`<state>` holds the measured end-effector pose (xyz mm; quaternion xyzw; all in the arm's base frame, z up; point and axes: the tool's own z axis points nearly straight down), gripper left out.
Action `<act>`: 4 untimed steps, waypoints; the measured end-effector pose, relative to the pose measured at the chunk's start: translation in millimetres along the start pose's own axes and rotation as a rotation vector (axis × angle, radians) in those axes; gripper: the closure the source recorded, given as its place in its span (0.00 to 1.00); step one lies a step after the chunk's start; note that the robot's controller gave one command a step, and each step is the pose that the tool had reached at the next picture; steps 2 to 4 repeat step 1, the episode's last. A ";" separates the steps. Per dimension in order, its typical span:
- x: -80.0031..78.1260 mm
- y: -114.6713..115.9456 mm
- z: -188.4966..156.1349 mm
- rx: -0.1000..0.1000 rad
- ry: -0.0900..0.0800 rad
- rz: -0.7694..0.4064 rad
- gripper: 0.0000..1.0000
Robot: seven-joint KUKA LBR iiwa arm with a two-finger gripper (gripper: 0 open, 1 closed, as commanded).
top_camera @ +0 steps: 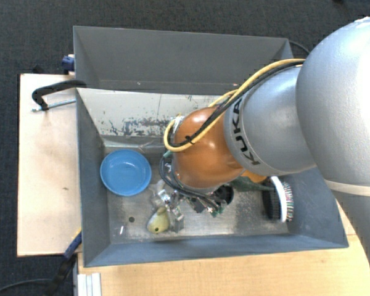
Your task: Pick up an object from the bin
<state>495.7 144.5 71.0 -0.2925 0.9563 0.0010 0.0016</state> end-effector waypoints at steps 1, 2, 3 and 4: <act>-3.7 0.2 -90.0 0.004 -0.010 0.001 1.00; -3.7 0.2 -90.0 0.004 -0.010 0.001 1.00; -3.7 0.2 -90.0 0.004 -0.010 0.001 1.00; -3.7 0.2 -90.0 0.004 -0.010 0.001 1.00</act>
Offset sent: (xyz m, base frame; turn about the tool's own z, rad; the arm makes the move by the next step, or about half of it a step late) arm 0.0000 0.0002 0.0845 0.0000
